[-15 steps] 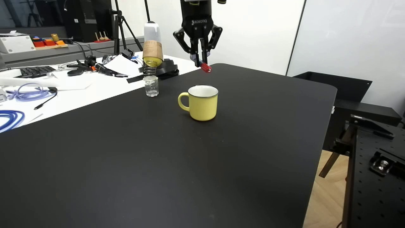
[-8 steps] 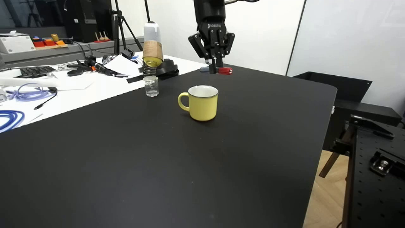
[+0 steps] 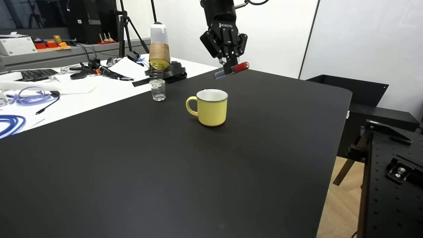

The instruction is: Put the marker in the mug

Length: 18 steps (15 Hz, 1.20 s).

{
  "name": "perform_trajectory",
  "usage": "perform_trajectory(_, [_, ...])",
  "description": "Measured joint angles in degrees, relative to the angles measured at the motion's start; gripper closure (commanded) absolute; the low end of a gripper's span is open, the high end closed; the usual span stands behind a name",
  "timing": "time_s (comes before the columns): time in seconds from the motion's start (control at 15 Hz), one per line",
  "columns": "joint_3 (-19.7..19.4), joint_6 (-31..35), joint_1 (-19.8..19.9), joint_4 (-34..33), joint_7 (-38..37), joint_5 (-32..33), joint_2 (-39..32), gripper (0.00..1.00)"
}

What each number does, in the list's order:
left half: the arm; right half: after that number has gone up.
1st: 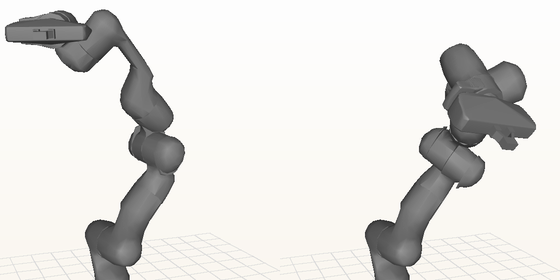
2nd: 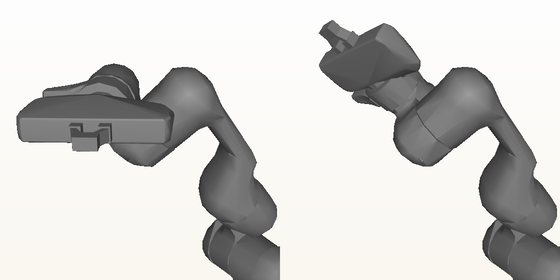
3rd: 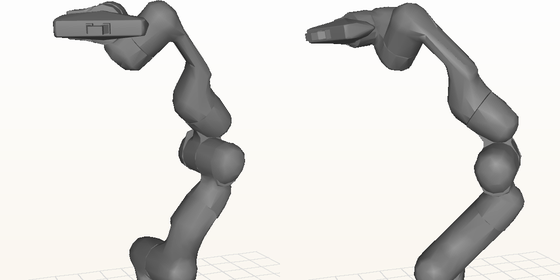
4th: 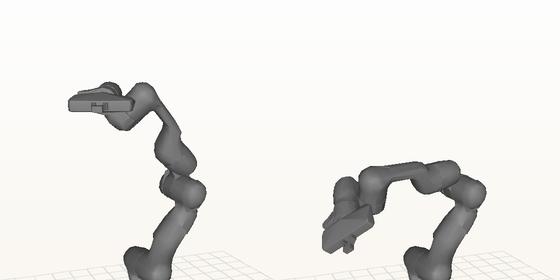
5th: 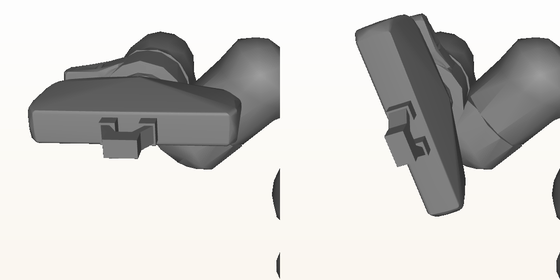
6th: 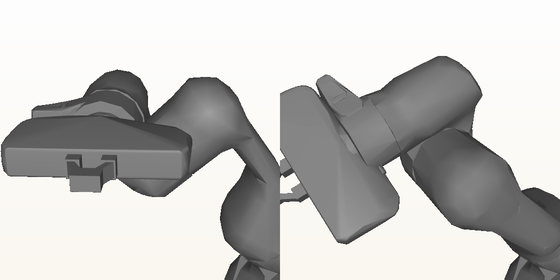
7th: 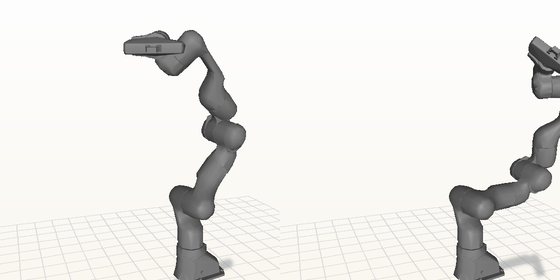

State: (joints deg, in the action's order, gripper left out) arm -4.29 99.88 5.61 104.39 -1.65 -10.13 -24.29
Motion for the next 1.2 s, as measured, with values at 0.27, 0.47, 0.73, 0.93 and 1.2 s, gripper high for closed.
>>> perform_trajectory(0.27, [0.0,-7.25,1.79,-8.3,0.15,-1.23,-5.69,0.95])
perform_trajectory(0.47, [0.11,-12.62,2.21,-14.45,0.73,-1.26,-10.39,0.95])
perform_trajectory(0.73, [0.62,-17.64,2.24,-21.57,0.95,-1.26,-16.32,0.95])
perform_trajectory(0.93, [0.93,-20.54,2.26,-26.03,1.16,-1.26,-19.9,0.95])
perform_trajectory(1.2, [1.08,-23.83,2.3,-30.99,1.7,-1.26,-23.64,0.95])
